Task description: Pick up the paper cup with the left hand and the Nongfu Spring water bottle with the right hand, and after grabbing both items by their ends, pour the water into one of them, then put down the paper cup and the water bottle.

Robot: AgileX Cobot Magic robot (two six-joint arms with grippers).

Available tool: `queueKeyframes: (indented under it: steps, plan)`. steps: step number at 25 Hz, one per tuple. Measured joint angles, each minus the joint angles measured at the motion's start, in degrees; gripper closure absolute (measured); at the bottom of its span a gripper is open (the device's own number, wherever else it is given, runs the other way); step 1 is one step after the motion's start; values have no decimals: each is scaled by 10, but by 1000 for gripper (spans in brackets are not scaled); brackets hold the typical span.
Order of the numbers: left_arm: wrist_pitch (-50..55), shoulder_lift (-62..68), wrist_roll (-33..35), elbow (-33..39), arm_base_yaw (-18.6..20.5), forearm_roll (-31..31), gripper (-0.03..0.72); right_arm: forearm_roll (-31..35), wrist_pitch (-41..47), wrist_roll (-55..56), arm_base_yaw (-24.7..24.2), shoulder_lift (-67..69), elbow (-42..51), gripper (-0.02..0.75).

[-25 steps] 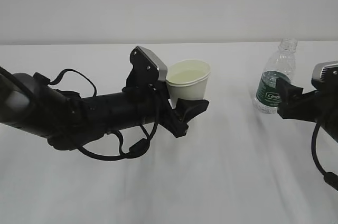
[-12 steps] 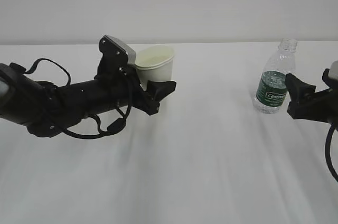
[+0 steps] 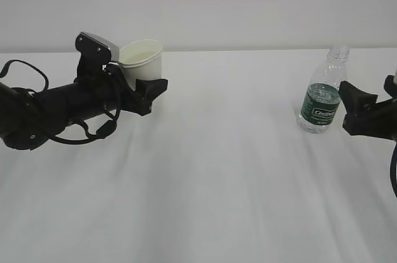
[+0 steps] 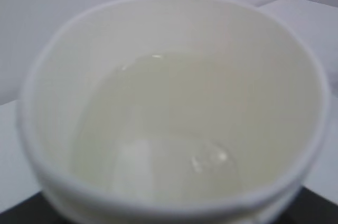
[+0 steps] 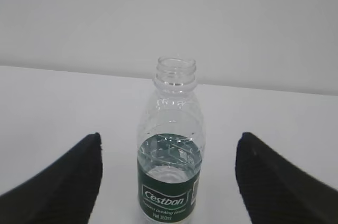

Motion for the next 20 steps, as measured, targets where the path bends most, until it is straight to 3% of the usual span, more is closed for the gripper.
queueKeyframes:
  steps: [20]
  plan:
    - [0,0,0,0,78,-1,238,20,208,-22,0,-177,2,150]
